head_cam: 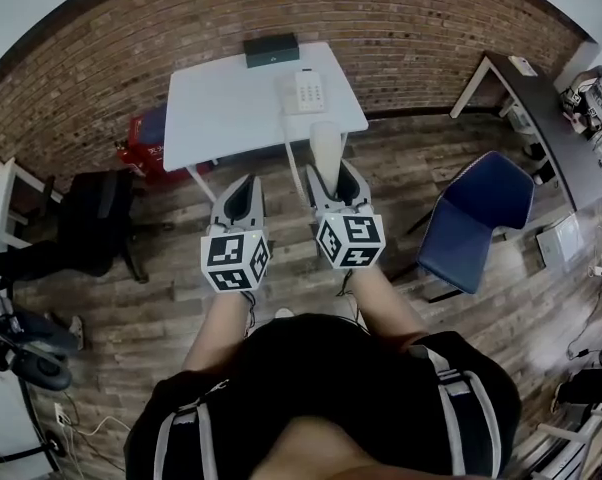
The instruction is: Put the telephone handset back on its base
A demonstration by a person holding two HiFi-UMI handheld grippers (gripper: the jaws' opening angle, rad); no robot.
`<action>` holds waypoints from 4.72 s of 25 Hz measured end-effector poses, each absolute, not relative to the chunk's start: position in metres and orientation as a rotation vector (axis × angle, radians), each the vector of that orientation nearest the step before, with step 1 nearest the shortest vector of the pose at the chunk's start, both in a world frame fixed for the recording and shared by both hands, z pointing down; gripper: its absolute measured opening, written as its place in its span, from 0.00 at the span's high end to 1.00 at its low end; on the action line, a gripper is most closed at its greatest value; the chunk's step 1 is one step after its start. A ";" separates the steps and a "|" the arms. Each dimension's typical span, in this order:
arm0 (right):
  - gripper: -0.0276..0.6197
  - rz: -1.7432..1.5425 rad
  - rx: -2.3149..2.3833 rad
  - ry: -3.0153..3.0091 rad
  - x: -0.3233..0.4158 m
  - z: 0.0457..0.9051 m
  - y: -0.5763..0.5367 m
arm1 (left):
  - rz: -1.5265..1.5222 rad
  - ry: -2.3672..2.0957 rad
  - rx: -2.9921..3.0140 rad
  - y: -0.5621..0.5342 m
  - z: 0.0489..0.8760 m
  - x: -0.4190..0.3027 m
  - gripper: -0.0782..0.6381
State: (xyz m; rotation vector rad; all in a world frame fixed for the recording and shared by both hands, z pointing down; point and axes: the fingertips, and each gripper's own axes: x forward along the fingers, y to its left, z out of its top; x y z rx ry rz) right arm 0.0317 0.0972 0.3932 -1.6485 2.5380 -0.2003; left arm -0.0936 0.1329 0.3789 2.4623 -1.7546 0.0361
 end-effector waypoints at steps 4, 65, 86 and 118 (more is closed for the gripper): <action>0.64 -0.192 -1.654 2.538 0.021 0.392 0.094 | 0.023 -1.733 2.468 0.127 0.383 -0.103 0.89; 0.64 -0.428 -1.491 2.658 0.030 0.426 -0.276 | 0.121 -1.722 2.377 -0.239 0.429 -0.077 0.89; 0.64 -0.744 -1.405 2.738 0.022 0.484 -0.403 | 0.198 -1.872 2.207 -0.342 0.450 -0.083 0.89; 0.64 -1.054 -2.048 2.746 -0.036 0.680 -0.458 | 0.145 -1.774 2.216 -0.364 0.455 -0.176 0.89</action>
